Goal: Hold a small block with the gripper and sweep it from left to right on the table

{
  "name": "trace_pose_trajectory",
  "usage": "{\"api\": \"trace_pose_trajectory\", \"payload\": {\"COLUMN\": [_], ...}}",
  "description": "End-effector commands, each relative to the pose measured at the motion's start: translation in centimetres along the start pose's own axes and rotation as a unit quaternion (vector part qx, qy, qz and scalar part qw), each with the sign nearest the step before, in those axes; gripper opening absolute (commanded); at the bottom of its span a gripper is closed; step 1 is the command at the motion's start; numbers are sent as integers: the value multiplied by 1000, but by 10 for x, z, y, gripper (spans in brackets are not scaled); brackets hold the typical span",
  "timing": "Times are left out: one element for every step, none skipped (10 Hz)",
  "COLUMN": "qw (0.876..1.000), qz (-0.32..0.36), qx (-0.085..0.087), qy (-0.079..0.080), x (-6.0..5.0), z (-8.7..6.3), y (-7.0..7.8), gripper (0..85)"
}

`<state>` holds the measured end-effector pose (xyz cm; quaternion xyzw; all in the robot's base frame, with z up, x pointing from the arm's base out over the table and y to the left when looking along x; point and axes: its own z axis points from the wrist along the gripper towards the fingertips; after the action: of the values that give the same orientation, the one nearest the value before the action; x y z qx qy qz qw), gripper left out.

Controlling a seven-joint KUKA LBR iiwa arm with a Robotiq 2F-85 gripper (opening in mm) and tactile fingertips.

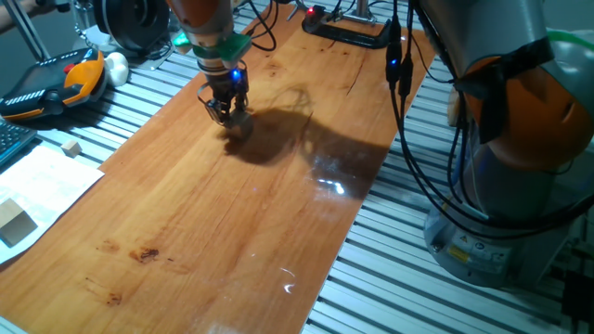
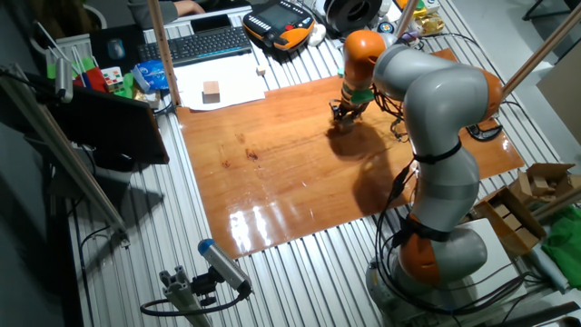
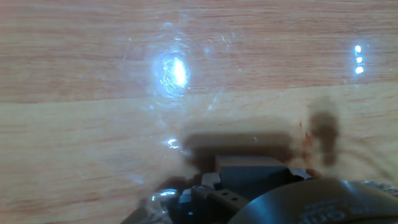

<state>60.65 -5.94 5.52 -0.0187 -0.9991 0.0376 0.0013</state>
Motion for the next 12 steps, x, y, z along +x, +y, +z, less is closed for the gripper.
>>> {"api": "trace_pose_trajectory", "payload": {"qw": [1000, 1000, 1000, 1000, 1000, 1000, 1000, 1000, 1000, 1000, 1000, 1000], "qz": [0, 2, 3, 4, 6, 8, 11, 13, 13, 14, 15, 16], "qx": [0, 0, 1, 1, 1, 1, 2, 2, 2, 2, 3, 3], "qy": [0, 0, 1, 3, 4, 2, 0, 0, 2, 3, 4, 5], "x": [0, 0, 0, 0, 1, 2, 3, 4, 4, 3, 3, 2], "z": [0, 0, -1, -3, -3, -1, 1, 2, 1, 0, -1, -1], "y": [2, 5, 8, 11, 14, 18, 22, 25, 28, 30, 32, 33], "gripper": [457, 457, 457, 457, 457, 460, 463, 467, 467, 467, 467, 467]}}
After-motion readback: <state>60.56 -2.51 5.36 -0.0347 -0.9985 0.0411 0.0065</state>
